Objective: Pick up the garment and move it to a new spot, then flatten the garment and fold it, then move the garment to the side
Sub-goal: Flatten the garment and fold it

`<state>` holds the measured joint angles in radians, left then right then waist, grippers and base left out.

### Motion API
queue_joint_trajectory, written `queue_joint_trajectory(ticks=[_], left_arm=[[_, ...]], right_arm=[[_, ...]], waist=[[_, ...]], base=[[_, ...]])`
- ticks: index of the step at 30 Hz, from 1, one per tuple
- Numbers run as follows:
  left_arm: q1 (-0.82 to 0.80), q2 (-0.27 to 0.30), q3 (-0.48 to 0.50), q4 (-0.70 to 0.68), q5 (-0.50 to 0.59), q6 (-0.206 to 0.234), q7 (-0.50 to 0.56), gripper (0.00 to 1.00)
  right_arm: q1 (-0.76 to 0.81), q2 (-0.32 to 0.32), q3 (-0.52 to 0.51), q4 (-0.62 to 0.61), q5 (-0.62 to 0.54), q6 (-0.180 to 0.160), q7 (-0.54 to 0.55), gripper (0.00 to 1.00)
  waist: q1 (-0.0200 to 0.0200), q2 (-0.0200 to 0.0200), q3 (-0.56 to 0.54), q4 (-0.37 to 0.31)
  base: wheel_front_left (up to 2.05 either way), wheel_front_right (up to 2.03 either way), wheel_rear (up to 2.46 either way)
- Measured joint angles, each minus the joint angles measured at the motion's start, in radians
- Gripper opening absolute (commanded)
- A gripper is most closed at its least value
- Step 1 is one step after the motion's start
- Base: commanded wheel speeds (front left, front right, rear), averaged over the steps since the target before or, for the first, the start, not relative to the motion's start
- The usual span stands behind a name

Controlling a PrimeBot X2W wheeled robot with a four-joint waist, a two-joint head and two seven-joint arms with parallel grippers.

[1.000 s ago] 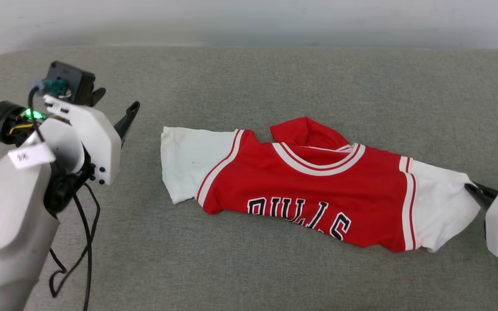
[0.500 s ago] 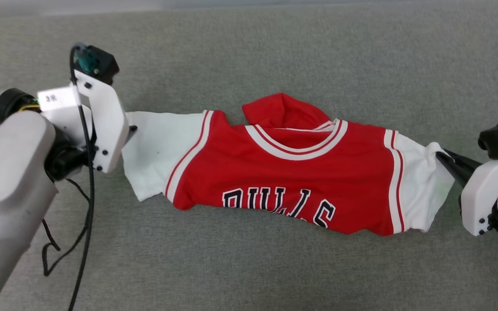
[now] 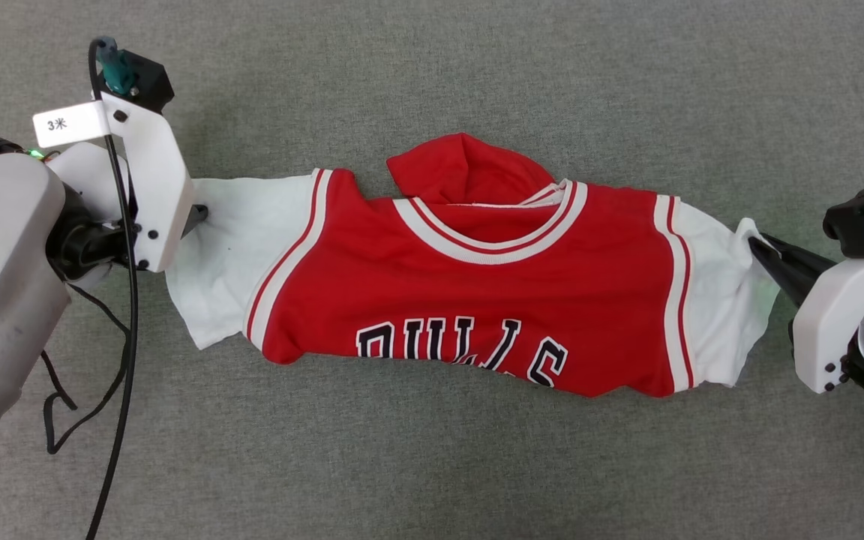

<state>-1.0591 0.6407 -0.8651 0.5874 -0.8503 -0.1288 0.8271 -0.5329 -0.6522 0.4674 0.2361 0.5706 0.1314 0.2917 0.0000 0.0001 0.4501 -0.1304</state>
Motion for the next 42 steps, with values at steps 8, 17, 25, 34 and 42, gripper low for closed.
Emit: queue_joint_trajectory(ticks=[8,17,25,34,42], left_arm=[[-0.012,0.024,-0.095,-0.033,-0.030,-0.002,-0.074,0.00],[-0.007,0.062,-0.138,-0.094,-0.036,-0.002,-0.291,0.00],[0.003,0.094,-0.134,-0.137,0.003,-0.002,-0.510,0.00],[-0.018,0.129,-0.076,-0.263,0.055,0.071,-0.658,0.00],[-0.100,0.157,0.000,-0.413,0.100,0.159,-0.735,0.00]], right_arm=[[-0.001,0.005,-0.001,-0.031,-0.018,0.000,0.009,0.00],[0.004,0.003,-0.037,-0.041,-0.045,0.000,-0.031,0.00],[0.021,0.003,-0.106,-0.052,-0.065,0.000,-0.068,0.00],[0.005,-0.009,-0.216,-0.106,-0.108,0.000,-0.080,0.00],[-0.088,-0.002,-0.302,-0.174,-0.163,0.000,-0.078,0.00]], waist=[[0.0001,-0.0001,-0.009,0.010],[0.0001,0.0000,-0.091,0.034],[0.0000,-0.0001,-0.207,0.070],[0.0000,-0.0001,-0.305,0.121],[0.0000,-0.0001,-0.347,0.146]], base=[[0.00,0.00,0.00],[0.00,0.00,0.00],[0.00,0.00,0.00],[0.00,0.00,0.00],[0.00,0.00,0.00]])
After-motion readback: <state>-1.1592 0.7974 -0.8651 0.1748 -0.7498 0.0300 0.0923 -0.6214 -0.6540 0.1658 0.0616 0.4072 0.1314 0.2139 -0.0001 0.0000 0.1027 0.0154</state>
